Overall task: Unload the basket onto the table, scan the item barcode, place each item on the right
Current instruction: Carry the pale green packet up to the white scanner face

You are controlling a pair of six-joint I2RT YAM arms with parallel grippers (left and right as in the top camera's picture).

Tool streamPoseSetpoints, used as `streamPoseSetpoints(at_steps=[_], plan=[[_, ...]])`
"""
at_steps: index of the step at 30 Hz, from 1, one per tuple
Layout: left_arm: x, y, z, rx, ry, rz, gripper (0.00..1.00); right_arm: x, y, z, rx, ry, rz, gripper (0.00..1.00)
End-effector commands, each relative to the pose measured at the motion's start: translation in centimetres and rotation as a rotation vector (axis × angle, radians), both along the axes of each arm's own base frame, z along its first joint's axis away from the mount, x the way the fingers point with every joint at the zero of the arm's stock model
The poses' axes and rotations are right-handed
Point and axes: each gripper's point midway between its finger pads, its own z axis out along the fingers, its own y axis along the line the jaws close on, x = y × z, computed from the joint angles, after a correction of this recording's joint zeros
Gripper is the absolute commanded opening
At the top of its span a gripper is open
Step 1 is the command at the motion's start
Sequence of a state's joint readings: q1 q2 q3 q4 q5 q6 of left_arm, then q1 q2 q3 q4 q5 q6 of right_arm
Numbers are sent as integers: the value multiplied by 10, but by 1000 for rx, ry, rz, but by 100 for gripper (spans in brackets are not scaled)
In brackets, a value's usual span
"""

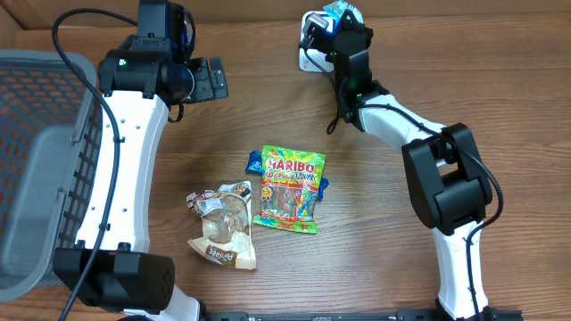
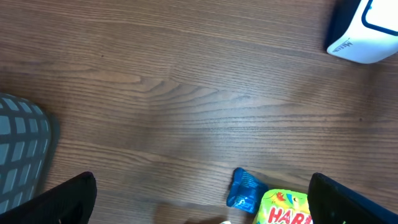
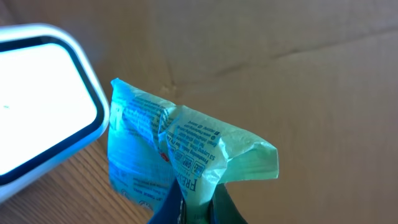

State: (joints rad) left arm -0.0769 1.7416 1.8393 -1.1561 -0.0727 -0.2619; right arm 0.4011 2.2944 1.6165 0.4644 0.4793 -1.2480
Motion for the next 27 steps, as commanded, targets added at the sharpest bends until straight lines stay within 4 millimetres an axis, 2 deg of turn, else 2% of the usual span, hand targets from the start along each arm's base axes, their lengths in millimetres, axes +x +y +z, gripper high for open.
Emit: streamPoseSetpoints(at_steps=[1,12,16,21,27], plan=[[4,0,8,8,-24,-1,100,-2,10,18,-109,-37,23,4],[4,0,8,8,-24,-1,100,-14,46,23,-171,-57,84,4],[4,0,8,8,-24,-1,100,-16,52,22,-171,-58,94,4],[4,0,8,8,-24,-1,100,-16,51,17,-180,-38,98,4],[4,0,8,8,-24,-1,100,-10,37,14,-184,-29,77,4]])
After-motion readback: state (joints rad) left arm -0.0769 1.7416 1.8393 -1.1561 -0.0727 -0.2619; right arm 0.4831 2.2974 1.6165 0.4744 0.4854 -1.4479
